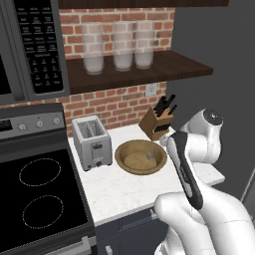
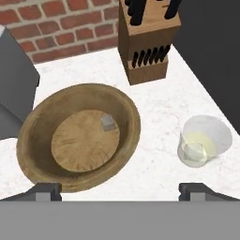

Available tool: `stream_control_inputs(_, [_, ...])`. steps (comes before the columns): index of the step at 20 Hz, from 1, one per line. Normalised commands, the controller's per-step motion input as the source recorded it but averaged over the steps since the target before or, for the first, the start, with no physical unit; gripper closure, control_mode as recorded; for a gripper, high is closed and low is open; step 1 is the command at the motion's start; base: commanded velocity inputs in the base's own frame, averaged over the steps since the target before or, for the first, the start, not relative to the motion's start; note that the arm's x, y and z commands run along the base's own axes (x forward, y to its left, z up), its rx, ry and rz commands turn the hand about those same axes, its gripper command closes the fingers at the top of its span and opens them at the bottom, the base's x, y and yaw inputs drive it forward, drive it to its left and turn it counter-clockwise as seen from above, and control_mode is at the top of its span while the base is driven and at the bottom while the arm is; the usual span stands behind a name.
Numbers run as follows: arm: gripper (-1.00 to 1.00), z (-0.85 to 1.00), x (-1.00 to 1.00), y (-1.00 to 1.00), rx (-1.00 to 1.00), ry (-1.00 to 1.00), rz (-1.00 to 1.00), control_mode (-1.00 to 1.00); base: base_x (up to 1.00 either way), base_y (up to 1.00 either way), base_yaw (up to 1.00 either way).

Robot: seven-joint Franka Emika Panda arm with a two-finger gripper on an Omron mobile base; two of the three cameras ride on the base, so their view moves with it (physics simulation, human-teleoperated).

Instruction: Grab a lemon wedge from the fridge and one ice cube from the ice bowl, and put them in the glass of lemonade.

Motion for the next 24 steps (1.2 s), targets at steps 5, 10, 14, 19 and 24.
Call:
stream_control_inputs(5, [-1.00,0.07,-0.58,0.09,0.00,0.13,0.00,-1.00,0.00,0.00,0.00])
stream_control_inputs(10, [-1.00,0.00,-0.80,0.00,0.00,-0.02,0.00,-1.00,0.00,0.00,0.00])
stream_control_inputs(14, [-1.00,0.00,-0.08,0.00,0.00,0.00,0.00,-1.00,0.00,0.00,0.00])
stream_control_inputs(19, [-1.00,0.00,0.00,0.00,0.00,0.00,0.00,1.00,-0.43,0.00,-0.06])
stream_control_inputs(24, [-1.00,0.00,0.00,0.00,0.00,0.00,0.00,1.00,-0.97,0.00,-0.63])
